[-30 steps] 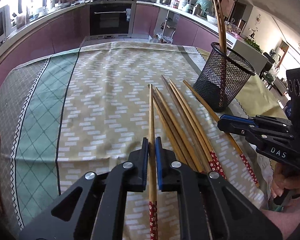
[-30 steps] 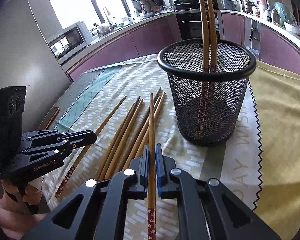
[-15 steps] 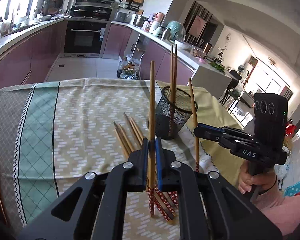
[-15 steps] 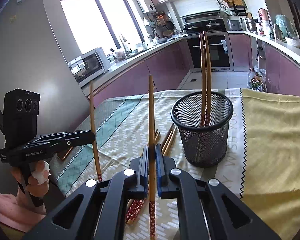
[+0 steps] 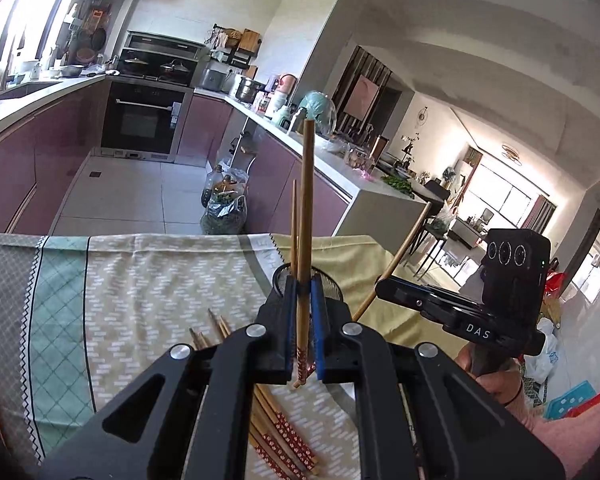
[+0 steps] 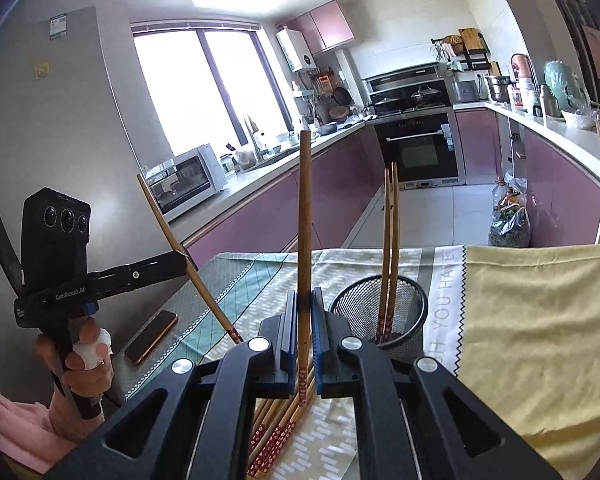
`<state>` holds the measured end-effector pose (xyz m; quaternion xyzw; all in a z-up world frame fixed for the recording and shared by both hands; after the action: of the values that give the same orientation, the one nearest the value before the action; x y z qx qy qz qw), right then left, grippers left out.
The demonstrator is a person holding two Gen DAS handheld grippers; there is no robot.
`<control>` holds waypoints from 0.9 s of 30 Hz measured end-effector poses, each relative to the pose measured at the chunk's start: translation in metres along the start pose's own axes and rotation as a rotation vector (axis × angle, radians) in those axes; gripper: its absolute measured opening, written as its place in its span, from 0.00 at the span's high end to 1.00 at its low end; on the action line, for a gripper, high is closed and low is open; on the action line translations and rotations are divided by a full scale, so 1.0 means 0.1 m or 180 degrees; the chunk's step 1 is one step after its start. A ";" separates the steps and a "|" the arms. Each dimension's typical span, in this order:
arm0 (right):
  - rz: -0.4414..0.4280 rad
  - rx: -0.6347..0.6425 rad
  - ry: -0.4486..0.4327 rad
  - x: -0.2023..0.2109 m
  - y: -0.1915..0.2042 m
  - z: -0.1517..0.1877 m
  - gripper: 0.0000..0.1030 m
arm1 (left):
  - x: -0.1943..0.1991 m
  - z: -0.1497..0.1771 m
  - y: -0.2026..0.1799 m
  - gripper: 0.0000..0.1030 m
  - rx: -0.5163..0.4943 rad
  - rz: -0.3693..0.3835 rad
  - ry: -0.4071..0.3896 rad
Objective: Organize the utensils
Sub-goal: 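Lift both chopsticks upright and lower them into the mesh cup, then open both grippers to drop the chopsticks into the cup and withdraw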
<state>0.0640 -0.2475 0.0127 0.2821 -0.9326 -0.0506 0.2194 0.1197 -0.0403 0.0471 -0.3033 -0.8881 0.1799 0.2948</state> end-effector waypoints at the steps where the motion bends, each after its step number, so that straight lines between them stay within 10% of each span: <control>1: 0.0017 0.0020 -0.0029 0.02 -0.01 -0.04 0.94 | -0.02 -0.06 -0.04 0.93 -0.0020 0.0011 -0.0039; 13: 0.0307 0.0173 -0.0356 0.18 -0.25 -0.54 0.94 | -0.32 -0.56 -0.49 0.93 -0.0367 -0.0092 -0.0299; 27: 0.0322 0.0063 0.0221 -0.28 -0.47 -0.34 0.94 | -1.20 -0.13 -0.34 0.93 -0.0631 -0.0480 0.0517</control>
<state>0.1234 -0.2703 0.0224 0.2384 -0.9379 -0.0205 0.2511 0.1900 -0.1414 0.0239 -0.2770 -0.8949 0.0436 0.3471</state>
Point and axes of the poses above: each gripper's, at about its wrist camera, not at the fingertips, and x roughly against the way its jaws point, y to its left, z to its underside, the point moved 3 cm from there along -x, roughly the way its jaws point, and after that the axes turned 9 degrees about x, right-handed, at the moved point
